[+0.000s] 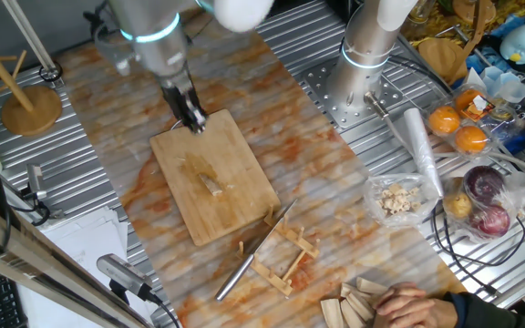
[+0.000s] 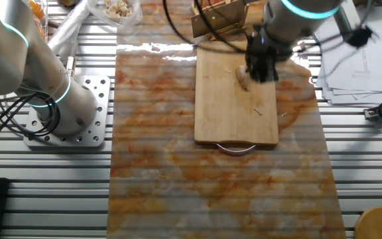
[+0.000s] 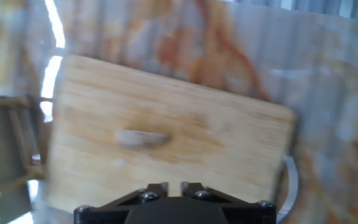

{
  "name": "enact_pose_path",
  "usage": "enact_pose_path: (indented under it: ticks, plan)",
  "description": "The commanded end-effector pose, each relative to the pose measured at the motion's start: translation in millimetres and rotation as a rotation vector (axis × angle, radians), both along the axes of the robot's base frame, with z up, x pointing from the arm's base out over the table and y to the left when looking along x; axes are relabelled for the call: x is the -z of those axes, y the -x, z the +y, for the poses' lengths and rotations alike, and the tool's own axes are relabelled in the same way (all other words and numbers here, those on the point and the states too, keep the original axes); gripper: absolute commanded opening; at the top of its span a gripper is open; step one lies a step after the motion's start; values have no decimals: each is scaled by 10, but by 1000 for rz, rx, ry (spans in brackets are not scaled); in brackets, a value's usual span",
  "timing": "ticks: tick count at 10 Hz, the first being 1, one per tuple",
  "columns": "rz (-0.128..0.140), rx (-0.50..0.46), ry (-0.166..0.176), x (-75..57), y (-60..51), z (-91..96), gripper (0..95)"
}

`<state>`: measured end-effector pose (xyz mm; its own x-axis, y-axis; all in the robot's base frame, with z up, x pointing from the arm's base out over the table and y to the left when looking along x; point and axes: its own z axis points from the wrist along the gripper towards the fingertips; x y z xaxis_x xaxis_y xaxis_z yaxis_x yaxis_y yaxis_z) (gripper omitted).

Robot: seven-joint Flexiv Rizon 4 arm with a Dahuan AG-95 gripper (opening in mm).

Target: Slice the lotus root

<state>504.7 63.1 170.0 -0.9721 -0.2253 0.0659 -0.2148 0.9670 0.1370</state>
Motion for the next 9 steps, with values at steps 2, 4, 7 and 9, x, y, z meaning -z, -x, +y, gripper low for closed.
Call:
enact_pose_path:
  ticks: [2,4,7,9]
  plan:
    - [32,56,14,-100,-237,400,0]
    - [42,61,26,-154,-335,534,0]
    - [15,-161,78,-157,-339,538,0]
    - [26,-170,96,-157,-339,538,0]
